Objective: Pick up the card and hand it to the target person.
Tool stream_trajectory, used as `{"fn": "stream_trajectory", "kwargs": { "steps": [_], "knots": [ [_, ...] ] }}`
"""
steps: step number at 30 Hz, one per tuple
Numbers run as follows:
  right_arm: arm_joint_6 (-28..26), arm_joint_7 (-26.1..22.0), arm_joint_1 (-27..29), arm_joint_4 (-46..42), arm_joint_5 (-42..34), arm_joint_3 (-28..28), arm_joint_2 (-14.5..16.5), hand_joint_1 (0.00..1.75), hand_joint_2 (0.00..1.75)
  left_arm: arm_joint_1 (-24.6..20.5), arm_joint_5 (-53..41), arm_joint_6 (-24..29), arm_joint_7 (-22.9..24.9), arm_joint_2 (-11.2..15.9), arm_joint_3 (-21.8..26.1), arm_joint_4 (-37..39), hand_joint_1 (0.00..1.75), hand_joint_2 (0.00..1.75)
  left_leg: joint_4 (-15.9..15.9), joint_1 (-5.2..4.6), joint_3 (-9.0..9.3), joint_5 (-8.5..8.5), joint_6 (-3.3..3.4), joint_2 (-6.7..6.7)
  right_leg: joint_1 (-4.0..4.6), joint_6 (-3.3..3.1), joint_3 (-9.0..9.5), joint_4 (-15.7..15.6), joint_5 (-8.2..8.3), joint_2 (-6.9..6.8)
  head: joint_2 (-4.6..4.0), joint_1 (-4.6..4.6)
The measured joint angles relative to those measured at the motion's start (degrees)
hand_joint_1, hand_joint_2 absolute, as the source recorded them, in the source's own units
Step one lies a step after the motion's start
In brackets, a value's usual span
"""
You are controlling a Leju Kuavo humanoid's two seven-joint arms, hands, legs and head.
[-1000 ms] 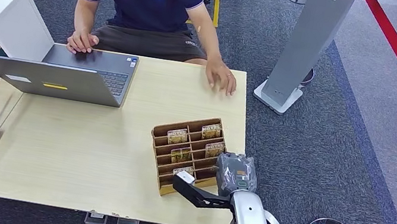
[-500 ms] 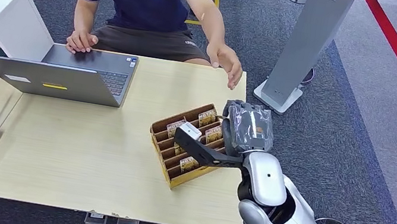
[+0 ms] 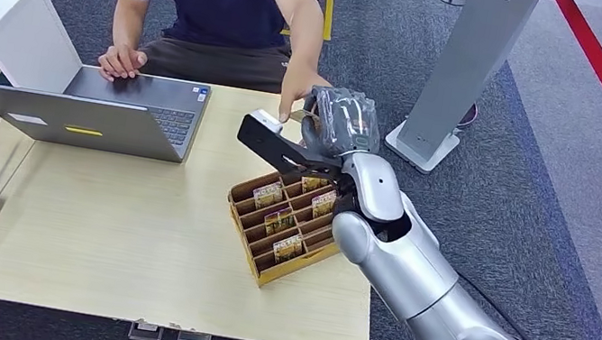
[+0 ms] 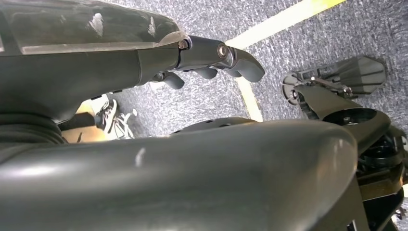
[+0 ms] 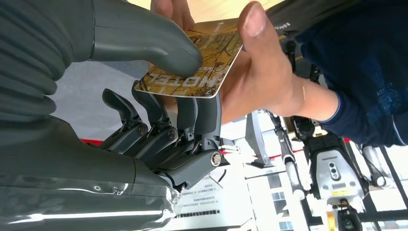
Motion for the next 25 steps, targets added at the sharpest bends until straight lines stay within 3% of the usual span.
{"fn": "stream_trajectory", "kwargs": {
  "steps": [6,10,16,25],
  "knots": [
    [0.0,0.3,0.3,0.3,0.4,0.9,-0.1,1.59,1.75,0.0,-0.1,-0.8,0.8,0.0,-0.4,-0.1,0.00,0.00,0.0,0.01,-0.09,0.01,0.01,-0.16,0.01,0.01,-0.03,0.0,-0.03,-0.17,0.00,0.00],
    [0.1,0.8,0.5,-1.1,0.6,1.0,-0.8,0.00,1.75,0.0,-0.4,-0.9,0.0,-0.2,-0.7,-0.1,0.00,0.00,0.1,0.02,-0.13,0.02,0.01,-0.24,0.02,0.01,-0.05,0.0,-0.04,-0.24,0.00,0.00],
    [-0.4,2.9,2.1,-8.9,1.7,-1.1,-4.1,0.00,1.75,0.0,0.0,-0.3,-0.7,-0.6,-0.7,-0.2,0.00,0.00,0.1,0.01,-0.17,0.03,0.03,-0.32,0.02,0.03,-0.07,0.0,-0.05,-0.33,0.00,0.00],
    [0.2,6.2,9.2,-32.3,1.9,-7.2,-13.6,0.00,1.75,0.1,1.3,-0.3,0.2,-0.6,-0.1,0.0,0.00,0.00,0.2,0.04,-0.22,0.01,0.04,-0.50,0.04,0.05,-0.08,0.0,-0.10,-0.50,0.00,0.00]
  ]
}}
